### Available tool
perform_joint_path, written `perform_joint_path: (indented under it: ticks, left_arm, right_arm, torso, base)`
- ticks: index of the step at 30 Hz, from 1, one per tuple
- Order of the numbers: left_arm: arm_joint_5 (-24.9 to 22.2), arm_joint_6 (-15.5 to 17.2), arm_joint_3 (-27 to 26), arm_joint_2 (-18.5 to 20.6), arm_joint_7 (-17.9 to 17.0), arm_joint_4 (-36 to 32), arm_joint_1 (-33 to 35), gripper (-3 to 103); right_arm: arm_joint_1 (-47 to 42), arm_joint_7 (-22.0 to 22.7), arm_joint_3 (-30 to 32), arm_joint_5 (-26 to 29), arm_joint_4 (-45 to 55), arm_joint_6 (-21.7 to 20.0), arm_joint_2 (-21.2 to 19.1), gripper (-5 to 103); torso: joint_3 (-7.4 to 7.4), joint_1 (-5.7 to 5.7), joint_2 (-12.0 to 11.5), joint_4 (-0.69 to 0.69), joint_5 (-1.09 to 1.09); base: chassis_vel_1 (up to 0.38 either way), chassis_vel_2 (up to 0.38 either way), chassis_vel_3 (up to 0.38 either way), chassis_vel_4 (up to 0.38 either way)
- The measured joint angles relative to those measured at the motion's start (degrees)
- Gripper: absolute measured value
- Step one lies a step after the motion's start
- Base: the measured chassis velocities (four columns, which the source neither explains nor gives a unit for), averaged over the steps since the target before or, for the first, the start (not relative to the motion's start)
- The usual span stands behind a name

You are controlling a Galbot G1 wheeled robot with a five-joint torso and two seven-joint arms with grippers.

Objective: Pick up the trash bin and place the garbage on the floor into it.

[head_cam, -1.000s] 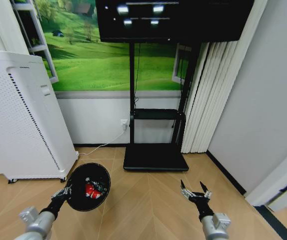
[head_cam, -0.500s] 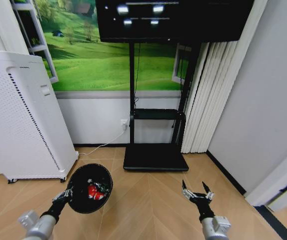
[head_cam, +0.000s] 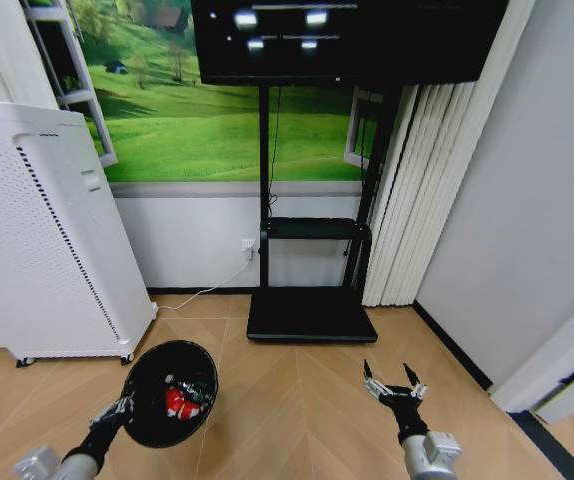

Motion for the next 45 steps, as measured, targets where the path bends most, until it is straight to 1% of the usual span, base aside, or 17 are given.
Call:
perform_joint_path:
  ticks: [4, 8, 10, 12, 13, 15, 23, 24, 25, 26, 28, 29, 33, 35, 37, 38, 45]
  left_arm:
    - [0.13, 0.14, -0.18, -0.38, -0.09, -0.31, 0.58, 4]
    - [0.19, 1.38, -0.38, -2.52, -2.15, -1.63, 2.92, 4]
    - [-1.26, 2.46, -0.46, -3.43, -4.98, -2.21, 3.64, 4]
    - [-4.00, 4.08, -1.19, -4.09, -10.52, -2.82, 4.04, 4]
    - [-4.00, 4.08, -1.19, -4.09, -10.52, -2.82, 4.04, 4]
    - [-4.82, 4.60, -2.63, -4.32, -12.34, -2.44, 4.49, 4]
    - [-5.36, 4.65, -6.53, -4.30, -11.86, -1.73, 5.63, 4]
    - [-5.61, 4.65, -7.17, -4.21, -11.73, -1.41, 5.79, 4]
    - [-5.61, 4.65, -7.17, -4.21, -11.73, -1.41, 5.79, 4]
    - [-6.02, 4.65, -7.70, -4.05, -11.61, -1.15, 6.03, 4]
    - [-6.21, 4.64, -7.88, -3.95, -11.58, -0.95, 6.12, 4]
    - [-6.36, 4.64, -7.85, -3.91, -11.52, -0.61, 6.17, 4]
    - [-6.86, 4.79, -6.95, -4.02, -11.53, 0.68, 6.02, 4]
    - [-7.62, 5.50, -4.97, -4.18, -12.19, 2.21, 5.76, 4]
    - [-8.11, 5.82, -4.19, -4.32, -12.78, 2.34, 5.77, 4]
    - [-8.57, 6.33, -3.36, -4.61, -13.42, 2.34, 5.88, 4]
    - [-9.13, 6.77, -1.39, -6.12, -15.03, 3.83, 6.18, 4]
  right_arm:
    - [0.00, -0.01, 0.00, 0.01, -0.01, 0.01, 0.00, 100]
    - [0.03, -0.04, -0.03, 0.03, -0.01, 0.03, -0.03, 100]
    - [0.04, -0.04, -0.04, 0.04, -0.01, 0.04, -0.04, 100]
    - [0.04, -0.03, -0.05, 0.05, -0.02, 0.04, -0.05, 100]
    - [0.04, -0.03, -0.05, 0.05, -0.02, 0.04, -0.05, 100]
    - [0.03, -0.04, -0.06, 0.05, -0.02, 0.05, -0.05, 100]
    - [0.03, -0.04, -0.07, 0.05, -0.02, 0.04, -0.06, 100]
    - [0.03, -0.05, -0.06, 0.05, -0.02, 0.05, -0.06, 100]
    - [0.03, -0.05, -0.06, 0.05, -0.02, 0.05, -0.06, 100]
    - [0.04, -0.05, -0.08, 0.05, -0.02, 0.05, -0.06, 100]
    - [0.05, -0.06, -0.08, 0.05, -0.02, 0.05, -0.06, 100]
    - [0.04, -0.05, -0.07, 0.06, -0.02, 0.05, -0.06, 100]
    - [0.04, -0.05, -0.07, 0.06, -0.02, 0.05, -0.06, 100]
    - [0.04, -0.07, -0.09, 0.06, -0.02, 0.05, -0.06, 100]
    - [0.03, -0.06, -0.08, 0.06, -0.02, 0.05, -0.06, 100]
    - [0.03, -0.07, -0.09, 0.06, -0.02, 0.05, -0.05, 100]
    - [0.06, -0.07, -0.06, 0.06, -0.02, 0.05, -0.08, 100]
  torso:
    - [0.00, 0.00, 0.00, 0.01, 0.01]
    - [0.00, 0.00, 0.00, 0.01, 0.00]
    - [0.01, 0.01, 0.00, 0.00, 0.00]
    - [0.01, 0.00, 0.00, -0.01, 0.02]
    - [0.01, 0.00, 0.00, -0.01, 0.02]
    - [0.00, 0.00, 0.00, 0.00, 0.00]
    - [0.00, 0.00, 0.00, 0.00, 0.01]
    - [0.00, 0.00, 0.00, 0.00, -0.07]
    - [0.00, 0.00, 0.00, 0.00, -0.07]
    - [0.01, 0.01, 0.00, 0.01, 0.02]
    - [0.00, 0.00, 0.00, 0.00, 0.04]
    - [0.00, 0.00, 0.00, 0.00, -0.02]
    - [0.00, 0.00, 0.00, 0.00, 0.02]
    - [0.00, 0.01, -0.01, 0.01, -0.06]
    - [0.00, 0.00, -0.01, -0.01, -0.03]
    - [0.00, 0.00, -0.01, -0.02, 0.01]
    - [0.01, 0.01, -0.01, 0.01, 0.02]
  base:
    - [0.000, 0.000, 0.000, 0.000]
    - [0.000, 0.000, 0.000, 0.000]
    - [0.040, 0.006, -0.024, -0.005]
    - [0.104, 0.008, -0.085, -0.016]
    - [0.129, 0.008, -0.085, -0.021]
    - [0.192, 0.070, -0.187, -0.045]
    - [0.240, 0.114, -0.255, -0.121]
    - [0.271, 0.241, -0.277, -0.221]
    - [0.271, 0.241, -0.277, -0.221]
    - [0.285, 0.250, -0.277, -0.238]
    - [0.307, 0.250, -0.266, -0.278]
    - [0.299, 0.254, -0.266, -0.278]
    - [0.314, 0.289, -0.332, -0.275]
    - [0.291, 0.272, -0.242, -0.261]
    - [0.205, 0.212, -0.228, -0.235]
    - [0.161, 0.038, -0.115, -0.148]
    - [0.000, 0.001, 0.017, -0.007]
